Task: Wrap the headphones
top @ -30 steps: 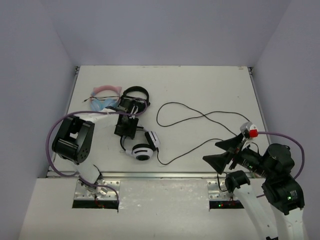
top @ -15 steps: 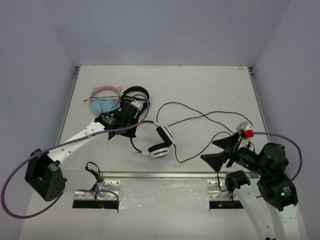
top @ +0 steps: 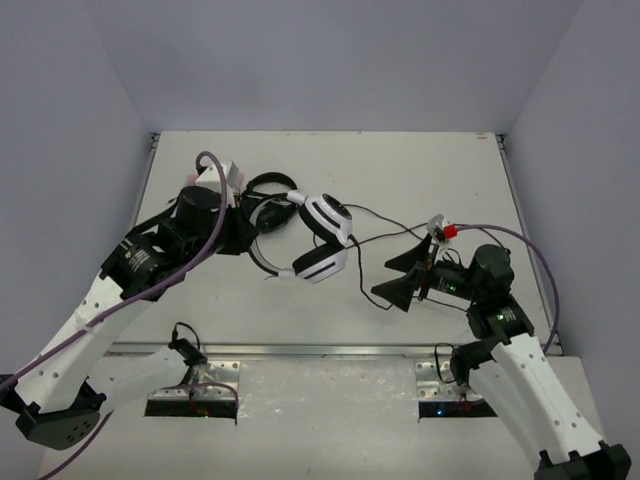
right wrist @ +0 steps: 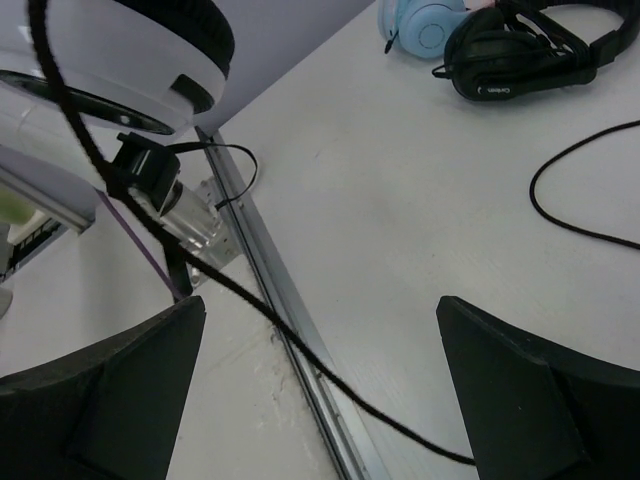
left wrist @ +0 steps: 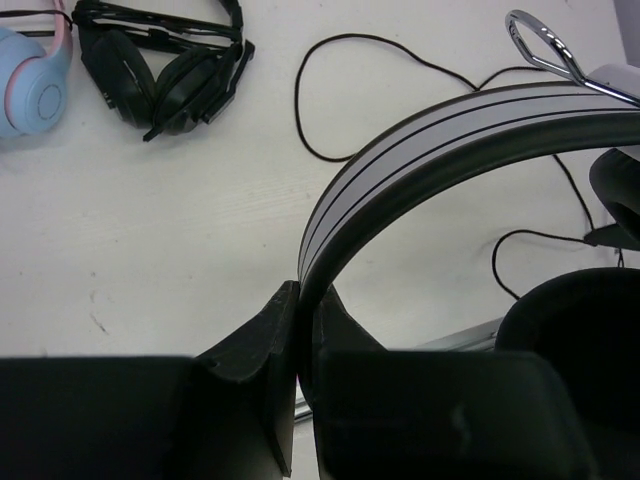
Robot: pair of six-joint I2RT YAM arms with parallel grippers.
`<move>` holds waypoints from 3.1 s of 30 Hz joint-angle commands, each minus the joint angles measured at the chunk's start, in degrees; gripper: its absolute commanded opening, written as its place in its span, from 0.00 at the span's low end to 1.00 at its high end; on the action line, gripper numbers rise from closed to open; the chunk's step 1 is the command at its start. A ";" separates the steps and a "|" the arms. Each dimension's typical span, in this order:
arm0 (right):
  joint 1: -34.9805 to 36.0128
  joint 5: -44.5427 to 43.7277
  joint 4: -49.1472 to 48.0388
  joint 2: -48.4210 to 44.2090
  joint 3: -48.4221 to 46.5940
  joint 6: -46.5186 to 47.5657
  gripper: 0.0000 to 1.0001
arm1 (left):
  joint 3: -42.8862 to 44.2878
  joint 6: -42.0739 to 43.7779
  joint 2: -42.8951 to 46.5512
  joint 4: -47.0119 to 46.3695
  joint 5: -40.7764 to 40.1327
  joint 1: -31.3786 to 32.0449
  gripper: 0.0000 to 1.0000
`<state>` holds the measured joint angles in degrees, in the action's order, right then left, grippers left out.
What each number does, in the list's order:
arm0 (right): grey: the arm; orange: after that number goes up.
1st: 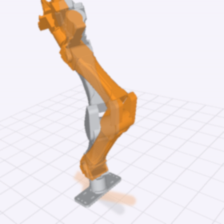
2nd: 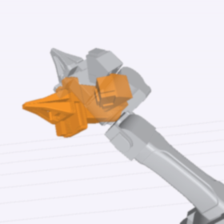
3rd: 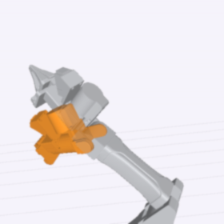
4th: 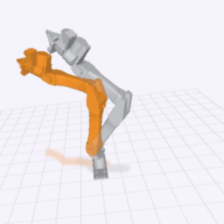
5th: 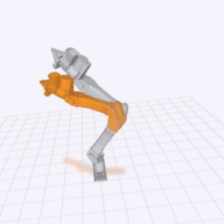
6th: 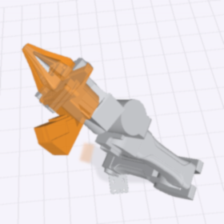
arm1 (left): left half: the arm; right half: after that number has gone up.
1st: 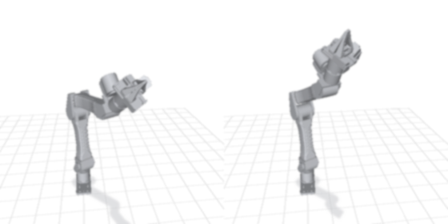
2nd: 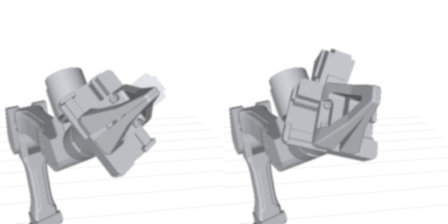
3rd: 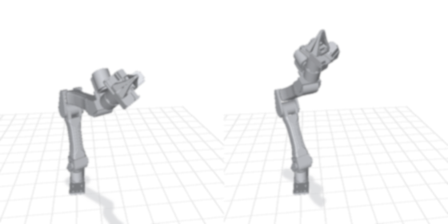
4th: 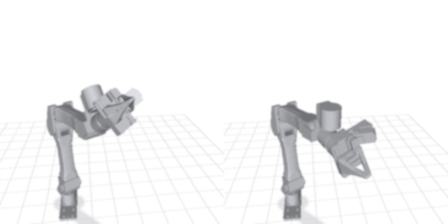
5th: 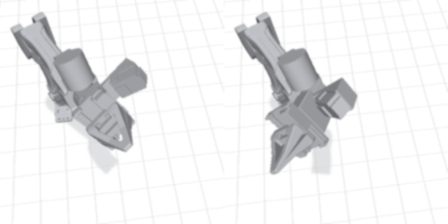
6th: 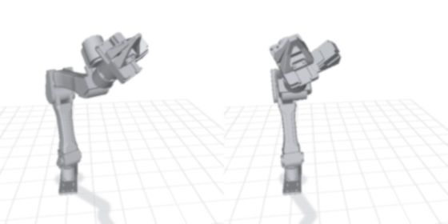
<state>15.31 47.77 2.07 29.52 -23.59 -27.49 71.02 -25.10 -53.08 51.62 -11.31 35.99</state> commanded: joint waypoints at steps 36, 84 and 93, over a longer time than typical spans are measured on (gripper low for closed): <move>23.19 -36.53 18.31 -0.01 -16.82 17.63 0.01 | -16.52 24.75 -0.69 -30.77 -6.38 1.10 0.00; 25.65 -36.17 22.81 23.13 -33.19 34.43 0.08 | -11.44 33.28 -10.55 -25.69 28.27 17.10 0.00; 25.65 -37.13 21.58 26.03 -31.08 33.46 0.06 | -11.79 33.36 -12.84 -25.16 29.59 18.15 0.00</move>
<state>41.12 13.93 29.78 55.29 -55.20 6.00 57.89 8.71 -66.17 29.39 12.23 52.07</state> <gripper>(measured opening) 0.066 0.045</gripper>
